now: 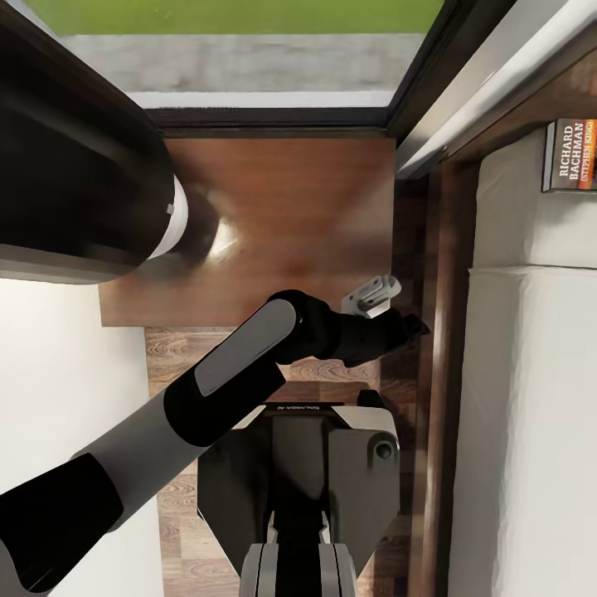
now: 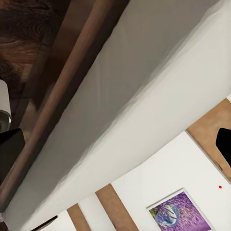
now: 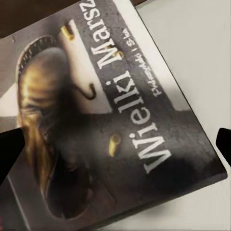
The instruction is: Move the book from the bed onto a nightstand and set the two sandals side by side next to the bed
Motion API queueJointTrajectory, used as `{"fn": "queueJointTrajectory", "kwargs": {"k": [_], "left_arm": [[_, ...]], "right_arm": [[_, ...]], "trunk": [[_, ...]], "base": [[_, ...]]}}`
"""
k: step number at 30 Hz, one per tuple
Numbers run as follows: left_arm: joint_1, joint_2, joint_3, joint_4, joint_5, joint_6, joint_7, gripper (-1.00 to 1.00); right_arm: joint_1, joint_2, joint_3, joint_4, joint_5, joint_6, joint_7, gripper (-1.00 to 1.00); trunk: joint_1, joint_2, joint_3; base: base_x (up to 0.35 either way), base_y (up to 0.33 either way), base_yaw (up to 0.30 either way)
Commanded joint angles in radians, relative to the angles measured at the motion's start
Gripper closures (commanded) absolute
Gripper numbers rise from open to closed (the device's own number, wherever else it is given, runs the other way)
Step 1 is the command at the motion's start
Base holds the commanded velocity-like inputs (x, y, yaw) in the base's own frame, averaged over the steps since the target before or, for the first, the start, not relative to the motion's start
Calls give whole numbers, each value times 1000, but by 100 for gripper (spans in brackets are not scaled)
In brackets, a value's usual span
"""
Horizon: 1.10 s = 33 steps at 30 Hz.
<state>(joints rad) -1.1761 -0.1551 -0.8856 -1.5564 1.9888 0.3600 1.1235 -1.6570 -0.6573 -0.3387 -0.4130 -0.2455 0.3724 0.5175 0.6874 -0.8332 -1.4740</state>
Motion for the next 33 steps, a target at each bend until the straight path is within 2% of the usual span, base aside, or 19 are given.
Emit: {"fn": "queueJointTrajectory", "kwargs": {"k": [1,19,33], "left_arm": [[0,0,1,0,1,8,5,-100],[0,0,1,1,1,8,5,-100],[0,0,0,1,1,8,5,-100]], "right_arm": [[-1,0,-5,0,-6,9,3,-100],[6,0,-9,11,-11,15,87,-100],[10,-1,-9,14,-12,18,109,-100]], "trunk": [[0,-1,0],[0,-1,0],[0,-1,0]], "base": [[0,0,0],[0,0,0],[0,0,0]]}}
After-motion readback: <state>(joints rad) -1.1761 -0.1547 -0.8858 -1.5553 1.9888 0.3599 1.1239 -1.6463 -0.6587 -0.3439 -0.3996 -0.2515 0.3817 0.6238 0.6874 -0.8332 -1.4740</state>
